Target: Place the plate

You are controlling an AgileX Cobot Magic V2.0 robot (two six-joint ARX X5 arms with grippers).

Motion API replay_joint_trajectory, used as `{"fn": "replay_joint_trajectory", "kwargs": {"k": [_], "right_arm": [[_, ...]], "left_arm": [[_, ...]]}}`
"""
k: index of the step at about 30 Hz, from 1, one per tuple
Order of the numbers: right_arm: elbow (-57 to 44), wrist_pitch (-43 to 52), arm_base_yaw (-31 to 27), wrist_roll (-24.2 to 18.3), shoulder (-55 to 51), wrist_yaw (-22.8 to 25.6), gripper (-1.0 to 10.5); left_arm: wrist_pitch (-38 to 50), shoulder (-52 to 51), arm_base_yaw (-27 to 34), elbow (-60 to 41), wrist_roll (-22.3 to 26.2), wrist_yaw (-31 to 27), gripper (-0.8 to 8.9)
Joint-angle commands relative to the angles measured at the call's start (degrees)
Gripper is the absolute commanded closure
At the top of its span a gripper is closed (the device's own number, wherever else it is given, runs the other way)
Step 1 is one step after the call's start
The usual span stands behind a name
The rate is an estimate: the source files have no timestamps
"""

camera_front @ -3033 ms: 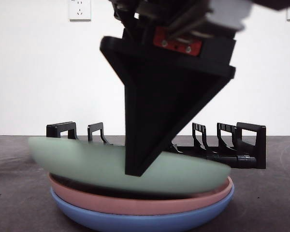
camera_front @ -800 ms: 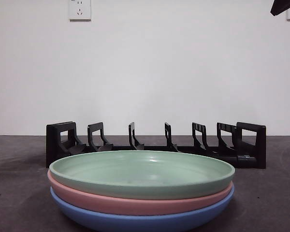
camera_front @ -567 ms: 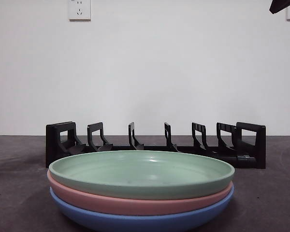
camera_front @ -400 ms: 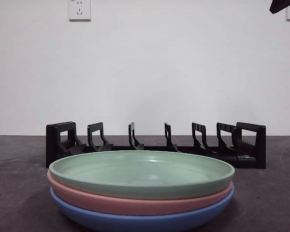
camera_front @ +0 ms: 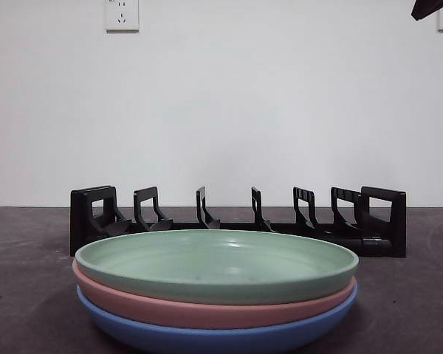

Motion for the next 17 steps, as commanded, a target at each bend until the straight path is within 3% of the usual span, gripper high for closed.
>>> {"fn": "replay_joint_trajectory", "kwargs": {"k": [1, 14, 17], "right_arm": [[0.85, 0.76, 0.22, 0.59, 0.20, -0.11, 9.3], [0.85, 0.76, 0.22, 0.59, 0.20, -0.11, 9.3], [0.85, 0.70, 0.20, -1.38, 0.11, 1.53, 9.3]], "left_arm": [[-0.85, 0.00, 0.07, -1.14, -2.58, -0.15, 8.06], [-0.59, -0.02, 0.07, -1.14, -2.58, -0.13, 8.06], [-0.59, -0.02, 0.07, -1.14, -2.58, -0.15, 8.06]]}}
